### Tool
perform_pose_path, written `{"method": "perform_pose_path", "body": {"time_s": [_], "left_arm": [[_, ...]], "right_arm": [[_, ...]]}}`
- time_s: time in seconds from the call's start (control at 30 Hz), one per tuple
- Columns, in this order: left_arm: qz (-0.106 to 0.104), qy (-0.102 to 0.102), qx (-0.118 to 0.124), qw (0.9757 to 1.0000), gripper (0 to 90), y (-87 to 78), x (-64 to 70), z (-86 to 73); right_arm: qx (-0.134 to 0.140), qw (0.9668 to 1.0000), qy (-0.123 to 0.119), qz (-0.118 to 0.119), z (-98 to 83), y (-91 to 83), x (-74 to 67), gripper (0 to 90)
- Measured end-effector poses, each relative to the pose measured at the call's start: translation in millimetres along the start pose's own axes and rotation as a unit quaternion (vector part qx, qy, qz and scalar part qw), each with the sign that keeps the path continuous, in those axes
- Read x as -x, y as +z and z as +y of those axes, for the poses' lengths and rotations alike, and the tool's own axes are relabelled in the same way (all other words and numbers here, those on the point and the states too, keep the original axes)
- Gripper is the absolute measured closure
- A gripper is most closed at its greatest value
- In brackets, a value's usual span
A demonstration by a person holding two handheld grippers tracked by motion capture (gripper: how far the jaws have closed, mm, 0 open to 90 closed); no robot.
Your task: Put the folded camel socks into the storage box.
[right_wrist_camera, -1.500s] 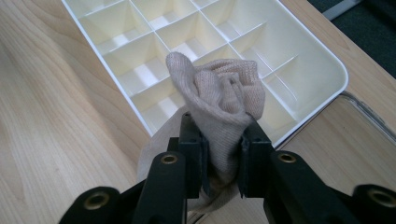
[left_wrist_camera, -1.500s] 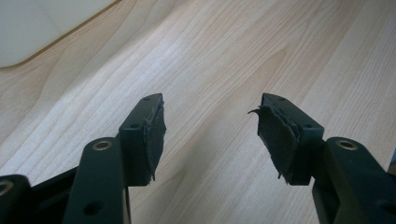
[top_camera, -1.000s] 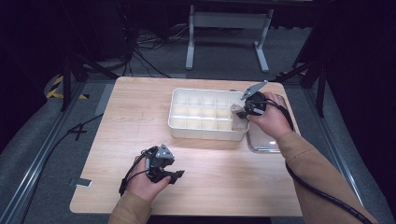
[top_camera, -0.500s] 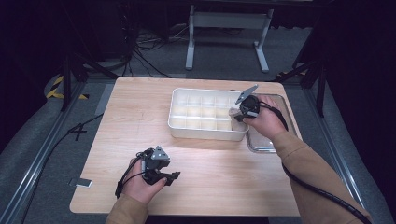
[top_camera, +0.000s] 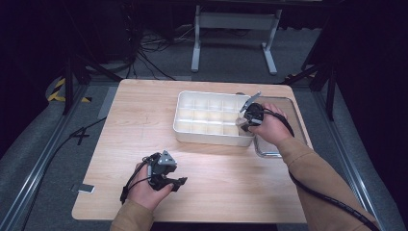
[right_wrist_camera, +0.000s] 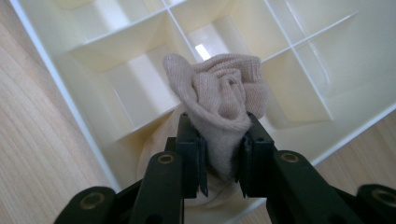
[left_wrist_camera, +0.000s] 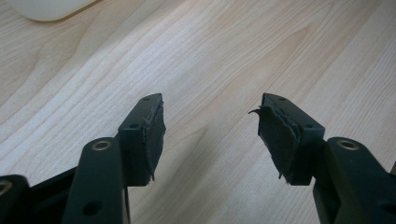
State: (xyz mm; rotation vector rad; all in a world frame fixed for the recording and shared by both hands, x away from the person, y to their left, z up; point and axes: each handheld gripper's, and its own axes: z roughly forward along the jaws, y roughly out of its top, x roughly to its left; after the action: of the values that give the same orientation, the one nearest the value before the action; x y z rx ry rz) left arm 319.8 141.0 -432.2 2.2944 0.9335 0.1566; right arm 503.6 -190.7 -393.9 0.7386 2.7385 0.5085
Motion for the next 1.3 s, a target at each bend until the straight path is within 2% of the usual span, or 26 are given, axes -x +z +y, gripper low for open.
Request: {"method": "perform_pose_path", "body": {"time_s": [0.07,0.17,0.4,0.43,0.63,0.8,0.83,1.07,1.27,1.3], "left_arm": [[0.000,0.000,-0.001,1.0000,41.4,0.4,0.2,0.0],[0.001,0.000,0.000,1.0000,41.4,0.2,0.4,-0.1],[0.001,0.002,-0.001,1.0000,41.4,1.1,0.7,-0.1],[0.000,0.004,-0.003,1.0000,41.4,1.0,0.4,0.0],[0.000,0.003,-0.002,1.0000,41.4,0.6,-0.5,-0.1],[-0.002,0.002,-0.002,1.0000,41.4,1.6,0.4,1.5],[-0.003,0.007,-0.002,1.0000,41.5,1.6,0.0,2.4],[-0.008,0.010,-0.002,0.9999,41.4,3.2,-0.1,4.8],[-0.009,0.010,0.004,0.9999,41.5,2.9,-1.1,5.6],[-0.009,0.008,0.005,0.9999,41.4,3.0,-0.9,5.5]], "right_arm": [[-0.004,1.0000,0.000,0.001,-0.5,1.2,-0.4,73.3],[-0.032,0.9993,-0.001,0.019,-3.9,8.8,-1.2,73.6],[-0.045,0.9986,0.016,0.024,-3.5,13.2,0.4,73.7],[-0.057,0.9980,0.013,0.025,-2.5,16.3,0.4,73.7],[-0.079,0.9966,-0.017,0.019,1.1,23.2,-0.1,73.7],[-0.079,0.9963,-0.029,0.017,1.2,27.2,1.5,73.7],[-0.080,0.9962,-0.027,0.018,1.1,28.1,1.7,73.8],[-0.076,0.9965,-0.021,0.027,0.6,28.5,3.6,73.0],[-0.061,0.9974,-0.013,0.037,0.7,20.2,6.2,65.0],[-0.051,0.9979,-0.010,0.038,-0.3,17.4,7.5,62.9]]}}
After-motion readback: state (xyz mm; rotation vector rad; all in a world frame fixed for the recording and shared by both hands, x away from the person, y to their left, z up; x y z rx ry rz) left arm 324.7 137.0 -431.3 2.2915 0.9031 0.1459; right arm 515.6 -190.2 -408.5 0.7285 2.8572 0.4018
